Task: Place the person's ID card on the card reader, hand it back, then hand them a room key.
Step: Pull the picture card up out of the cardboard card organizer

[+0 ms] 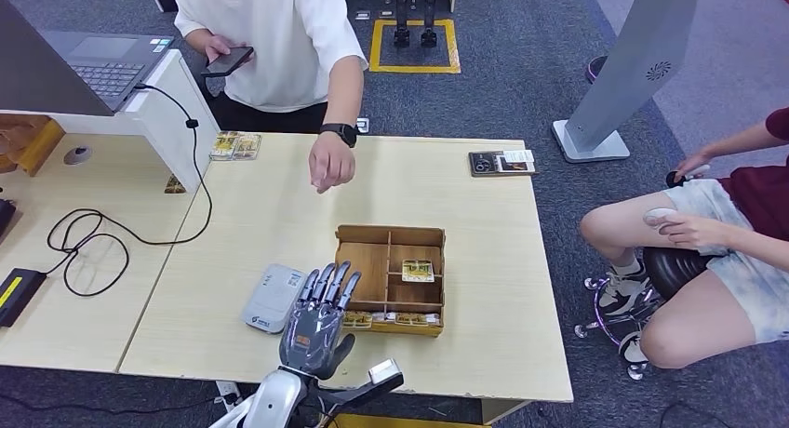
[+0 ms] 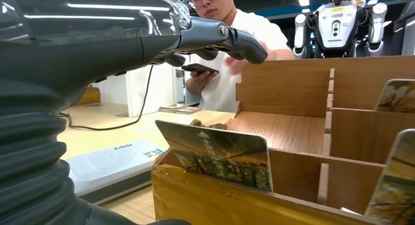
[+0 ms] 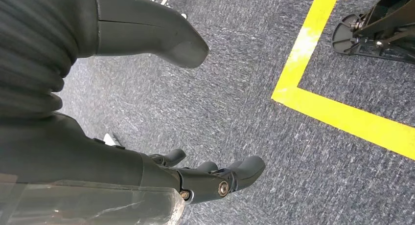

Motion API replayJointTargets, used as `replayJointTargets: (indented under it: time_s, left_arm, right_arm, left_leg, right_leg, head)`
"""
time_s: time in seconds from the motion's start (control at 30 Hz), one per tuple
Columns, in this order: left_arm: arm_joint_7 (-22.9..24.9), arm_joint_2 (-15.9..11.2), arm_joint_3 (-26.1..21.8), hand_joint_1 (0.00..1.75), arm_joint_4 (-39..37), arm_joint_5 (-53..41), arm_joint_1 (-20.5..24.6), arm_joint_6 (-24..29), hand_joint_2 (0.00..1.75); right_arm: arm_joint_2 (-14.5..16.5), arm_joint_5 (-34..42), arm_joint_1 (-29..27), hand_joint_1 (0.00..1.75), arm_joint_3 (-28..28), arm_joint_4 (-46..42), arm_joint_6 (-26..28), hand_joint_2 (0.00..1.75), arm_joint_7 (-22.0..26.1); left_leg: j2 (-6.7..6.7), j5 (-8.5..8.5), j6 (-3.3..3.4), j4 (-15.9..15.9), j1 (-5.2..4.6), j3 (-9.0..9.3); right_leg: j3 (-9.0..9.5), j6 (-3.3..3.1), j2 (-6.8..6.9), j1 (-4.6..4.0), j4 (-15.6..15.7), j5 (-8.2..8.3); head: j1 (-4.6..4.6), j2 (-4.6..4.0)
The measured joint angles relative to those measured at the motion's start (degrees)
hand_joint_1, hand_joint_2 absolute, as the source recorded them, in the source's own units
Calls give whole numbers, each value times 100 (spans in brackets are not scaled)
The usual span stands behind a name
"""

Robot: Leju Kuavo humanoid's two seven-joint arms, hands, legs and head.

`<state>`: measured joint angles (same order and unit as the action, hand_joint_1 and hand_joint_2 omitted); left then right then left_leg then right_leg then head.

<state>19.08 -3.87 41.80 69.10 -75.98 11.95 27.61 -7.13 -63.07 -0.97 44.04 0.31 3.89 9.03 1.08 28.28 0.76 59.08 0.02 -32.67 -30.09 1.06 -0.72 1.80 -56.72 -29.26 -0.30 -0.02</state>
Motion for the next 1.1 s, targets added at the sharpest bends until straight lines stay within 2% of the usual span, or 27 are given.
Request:
replayJointTargets:
  time_s: [0.03, 0.17, 0.2, 0.53, 1.1]
  left_arm:
    - [1, 0, -4, 6, -19, 0, 9, 0, 175]
    - [6, -2, -19, 170, -56, 37, 21, 1, 175]
    - [3, -2, -26, 175, -61, 69, 21, 2, 175]
    - [-265, 2, -154, 175, -64, 403, 3, 284, 175]
    - [-581, 55, -309, 175, -64, 424, -46, 668, 175]
  right_arm:
    - [0, -11, 0, 0, 0, 0, 1, 175, 0]
    - [0, -10, 1, 0, 0, 0, 17, 175, -2]
    - [0, -9, 1, 0, 0, 0, 23, 175, -2]
    - [0, -4, 1, 0, 0, 0, 52, 175, -2]
    - [0, -1, -1, 0, 0, 0, 52, 175, 3]
  left_leg:
    - [0, 0, 0, 0, 0, 0]
    - [0, 0, 0, 0, 0, 0]
    - [0, 0, 0, 0, 0, 0]
    - [0, 0, 0, 0, 0, 0]
    - [0, 0, 0, 0, 0, 0]
  right_leg:
    - [0, 0, 0, 0, 0, 0]
    - [0, 0, 0, 0, 0, 0]
    - [0, 0, 0, 0, 0, 0]
    - [0, 0, 0, 0, 0, 0]
    - [0, 0, 0, 0, 0, 0]
  head:
    - [1, 0]
    - [-1, 0]
    - [-1, 0]
    - [-1, 0]
    - [-1, 0]
